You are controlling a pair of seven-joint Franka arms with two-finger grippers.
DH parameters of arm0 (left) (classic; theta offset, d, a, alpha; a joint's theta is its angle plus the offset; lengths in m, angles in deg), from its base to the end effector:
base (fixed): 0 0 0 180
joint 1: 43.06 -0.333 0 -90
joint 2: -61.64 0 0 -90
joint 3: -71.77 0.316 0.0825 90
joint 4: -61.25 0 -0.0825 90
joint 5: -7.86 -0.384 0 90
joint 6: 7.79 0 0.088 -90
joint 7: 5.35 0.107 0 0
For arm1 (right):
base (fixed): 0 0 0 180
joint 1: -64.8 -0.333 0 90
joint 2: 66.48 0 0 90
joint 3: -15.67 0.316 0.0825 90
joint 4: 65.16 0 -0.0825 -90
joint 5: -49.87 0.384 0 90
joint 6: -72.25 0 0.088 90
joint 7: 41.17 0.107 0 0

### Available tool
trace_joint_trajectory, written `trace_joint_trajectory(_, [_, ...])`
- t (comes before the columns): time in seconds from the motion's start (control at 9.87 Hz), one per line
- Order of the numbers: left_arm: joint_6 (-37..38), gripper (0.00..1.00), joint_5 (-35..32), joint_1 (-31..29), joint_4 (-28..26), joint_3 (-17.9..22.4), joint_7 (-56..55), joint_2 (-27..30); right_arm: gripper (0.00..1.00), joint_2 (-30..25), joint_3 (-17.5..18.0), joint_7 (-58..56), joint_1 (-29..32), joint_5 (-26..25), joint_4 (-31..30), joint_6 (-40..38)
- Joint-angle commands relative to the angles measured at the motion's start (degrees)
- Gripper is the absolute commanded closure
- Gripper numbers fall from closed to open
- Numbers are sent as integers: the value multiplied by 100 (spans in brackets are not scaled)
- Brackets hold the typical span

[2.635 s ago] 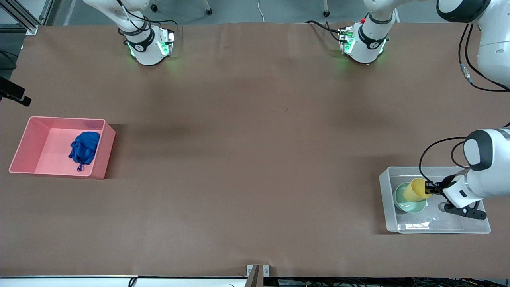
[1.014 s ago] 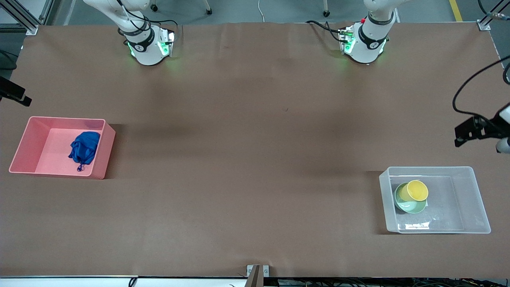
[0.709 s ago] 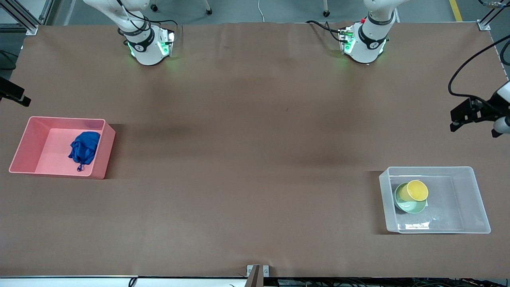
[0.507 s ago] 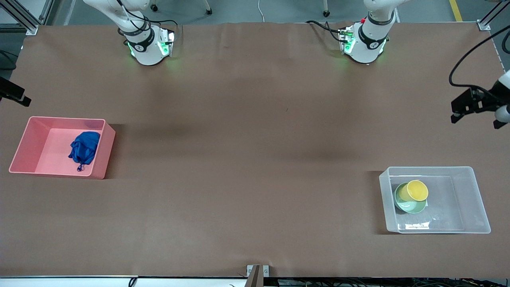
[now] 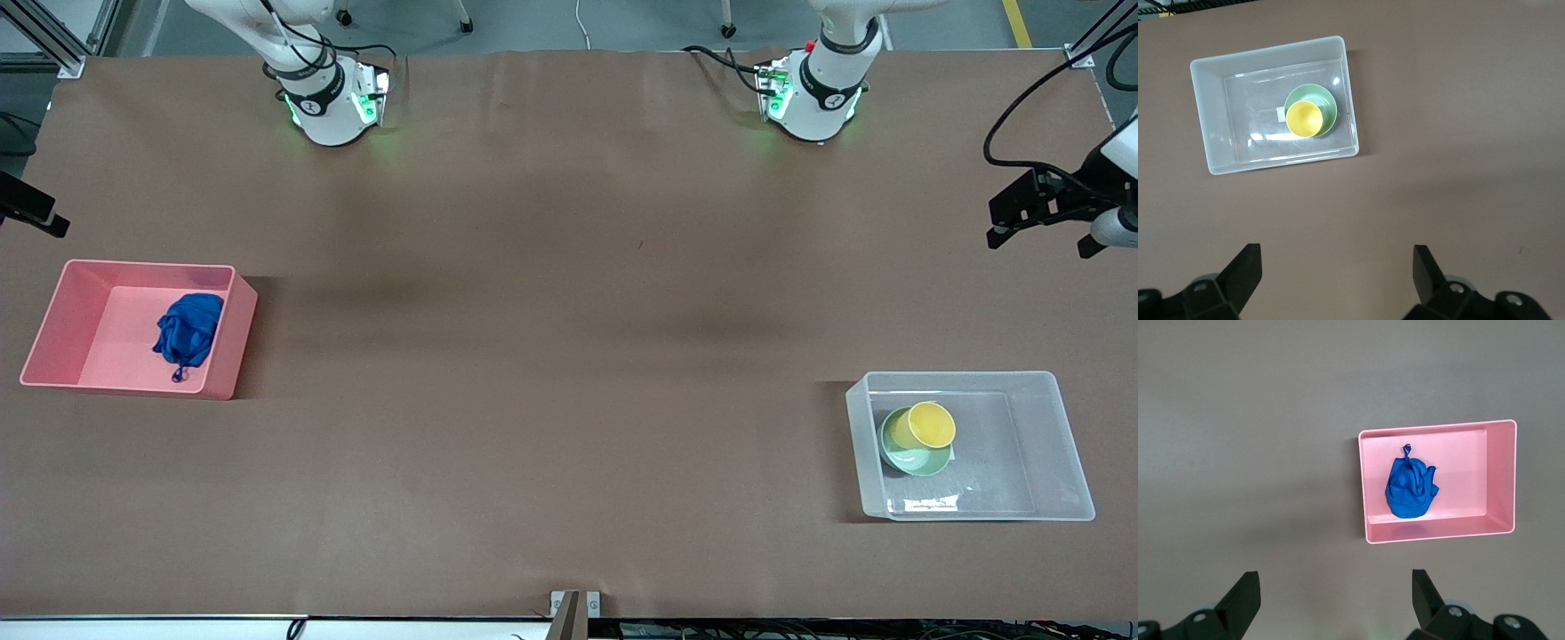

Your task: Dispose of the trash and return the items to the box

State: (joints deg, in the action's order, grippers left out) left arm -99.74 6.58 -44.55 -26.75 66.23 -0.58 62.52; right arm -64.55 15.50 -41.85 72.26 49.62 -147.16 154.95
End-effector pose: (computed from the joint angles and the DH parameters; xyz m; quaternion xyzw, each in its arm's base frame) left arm 0.5525 -0.0373 0.6527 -0.9961 0.0768 -0.0420 0.0122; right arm 0.5470 -0.0738 0.6598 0.9981 -0.0609 -0.0109 0.0014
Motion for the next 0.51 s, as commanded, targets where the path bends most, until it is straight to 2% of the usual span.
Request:
trace_joint_trajectory(0.0, [19, 0, 58, 105, -543, 80, -125, 377, 0, -78, 0, -54, 2, -81, -79, -17])
trace_joint_trajectory(0.3, [151, 0, 58, 280, -403, 98, -352, 351, 0, -78, 8, -54, 2, -81, -88, -17])
trace_joint_trajectory(0.41, [456, 0, 23, 333, -220, 98, -502, 290, 0, -78, 0, -54, 11, -81, -88, -17])
